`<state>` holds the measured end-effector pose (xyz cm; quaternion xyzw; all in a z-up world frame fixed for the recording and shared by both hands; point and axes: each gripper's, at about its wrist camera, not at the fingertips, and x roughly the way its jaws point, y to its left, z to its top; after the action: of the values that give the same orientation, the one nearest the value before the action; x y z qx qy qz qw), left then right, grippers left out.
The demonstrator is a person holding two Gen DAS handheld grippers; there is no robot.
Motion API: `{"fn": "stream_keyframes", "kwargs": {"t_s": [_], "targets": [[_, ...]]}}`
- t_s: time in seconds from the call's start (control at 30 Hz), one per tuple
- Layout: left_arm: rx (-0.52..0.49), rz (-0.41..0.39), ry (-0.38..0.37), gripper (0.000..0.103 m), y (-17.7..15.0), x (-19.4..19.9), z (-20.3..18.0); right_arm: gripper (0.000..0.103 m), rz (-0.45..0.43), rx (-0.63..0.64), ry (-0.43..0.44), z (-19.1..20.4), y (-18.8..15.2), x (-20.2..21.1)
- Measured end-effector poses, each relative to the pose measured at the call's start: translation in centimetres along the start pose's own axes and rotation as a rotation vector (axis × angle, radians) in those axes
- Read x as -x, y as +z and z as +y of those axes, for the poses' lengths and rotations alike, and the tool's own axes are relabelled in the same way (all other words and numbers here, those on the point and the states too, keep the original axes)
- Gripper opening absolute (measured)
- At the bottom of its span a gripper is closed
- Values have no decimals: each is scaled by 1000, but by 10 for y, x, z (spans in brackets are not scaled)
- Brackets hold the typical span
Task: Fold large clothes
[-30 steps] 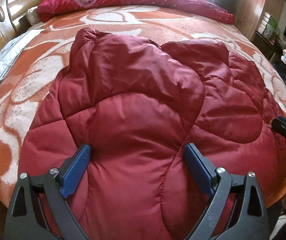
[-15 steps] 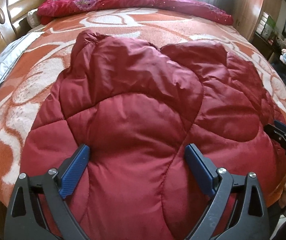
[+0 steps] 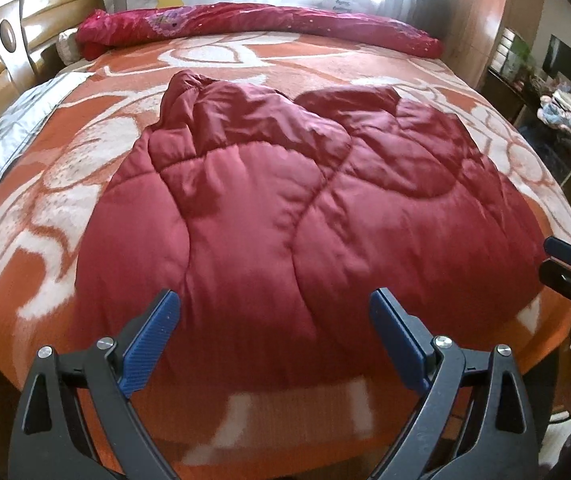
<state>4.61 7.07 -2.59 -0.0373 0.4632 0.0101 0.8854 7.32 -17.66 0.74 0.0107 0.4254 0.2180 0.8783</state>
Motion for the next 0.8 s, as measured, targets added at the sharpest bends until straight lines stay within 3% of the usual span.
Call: {"fn": "stream_keyframes", "kwargs": {"t_s": [0.33,0.47,0.53,0.67,0.8], "targets": [[-85,40,42,97,-40,14,-14,87,114,44,14,19,-48,8],[-131,12,68,97,-42,33,-22,87,160,43,14,21,-58,12],[-156,-18,75,97,-38,48,-25,88,157,47,10,22,-55,21],[-212,-75,126,102,-29,75,-34,100,113,71,3,27,-42,48],[-233,-90,152,102,-23,80,-36,100,87,108,-17,33,-32,62]]}}
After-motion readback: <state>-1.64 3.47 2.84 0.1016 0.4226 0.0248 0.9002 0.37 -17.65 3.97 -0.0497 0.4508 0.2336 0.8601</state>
